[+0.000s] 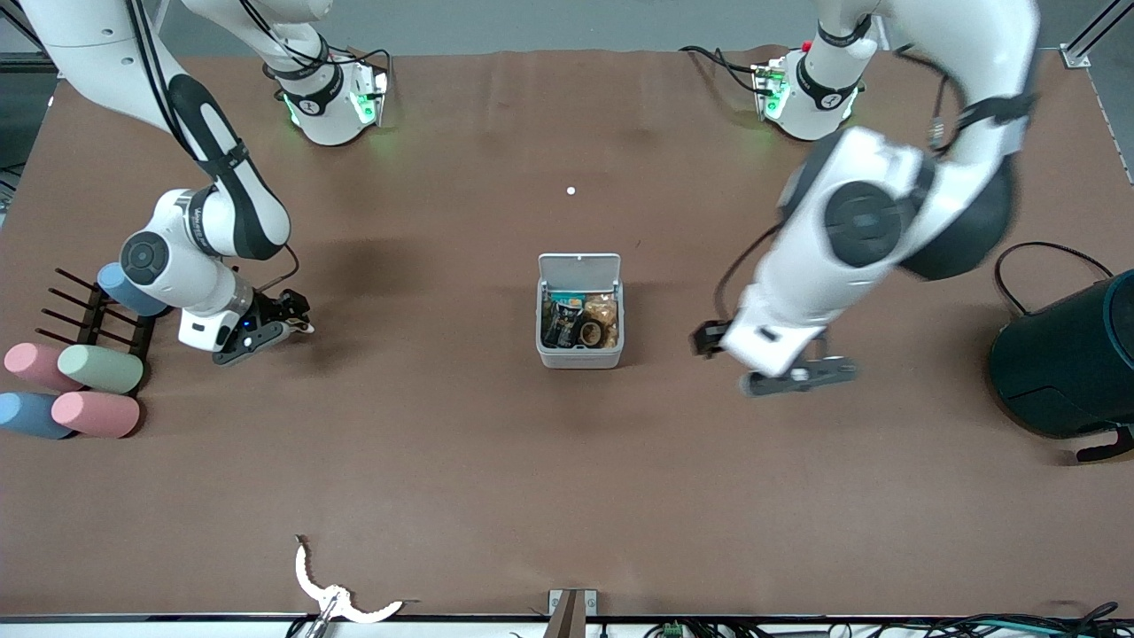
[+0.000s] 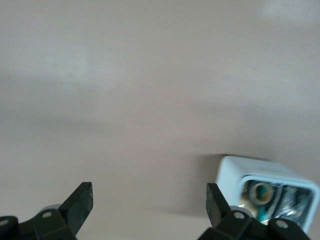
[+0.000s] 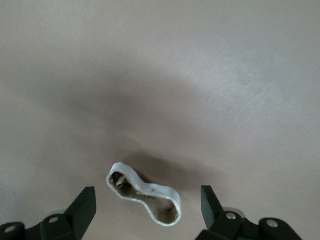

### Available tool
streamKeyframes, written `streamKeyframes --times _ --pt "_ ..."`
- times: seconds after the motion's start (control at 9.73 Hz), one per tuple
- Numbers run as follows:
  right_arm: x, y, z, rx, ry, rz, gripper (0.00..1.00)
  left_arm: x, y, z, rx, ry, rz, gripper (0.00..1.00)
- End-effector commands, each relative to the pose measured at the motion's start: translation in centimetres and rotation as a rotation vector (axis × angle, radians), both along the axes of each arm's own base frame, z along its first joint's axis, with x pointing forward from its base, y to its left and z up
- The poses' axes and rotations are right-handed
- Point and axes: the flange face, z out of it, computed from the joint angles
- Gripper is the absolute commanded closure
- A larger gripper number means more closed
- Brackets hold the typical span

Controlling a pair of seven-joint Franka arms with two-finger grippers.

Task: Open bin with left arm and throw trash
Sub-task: 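Return the left arm to rest while the right gripper grasps the band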

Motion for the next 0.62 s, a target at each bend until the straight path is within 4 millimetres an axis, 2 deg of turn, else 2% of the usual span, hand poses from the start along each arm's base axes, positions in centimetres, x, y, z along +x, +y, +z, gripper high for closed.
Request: streamKeyframes --times 0.0,0.1,0.21,0.31,0.41,0.51 --pt "-1.5 0.1 -0.9 0.001 0.025 0.020 0.11 -1.8 4.8 5.2 0.019 0.009 -0.067 0.00" --pt "-1.7 0.1 -1.2 0.001 0.032 0.020 0.22 -2.2 7.6 7.5 0.023 0.000 -0.094 0.00" --pt "-1.8 0.1 -1.2 0.002 0.040 0.019 0.52 -3.0 10.9 9.7 0.027 0.006 -0.122 0.00" --pt "-2.0 0.1 -1.3 0.003 0.054 0.019 0.73 -4.7 12.8 12.8 0.027 -0.004 -0.139 0.00" --pt "-1.9 -0.1 -1.2 0.003 0.051 0.010 0.85 -5.8 15.1 13.6 0.045 0.027 -0.110 0.00" --pt "-1.9 -0.5 -1.1 0.004 0.051 -0.012 0.99 -7.2 16.0 13.8 0.058 0.030 -0.098 0.00"
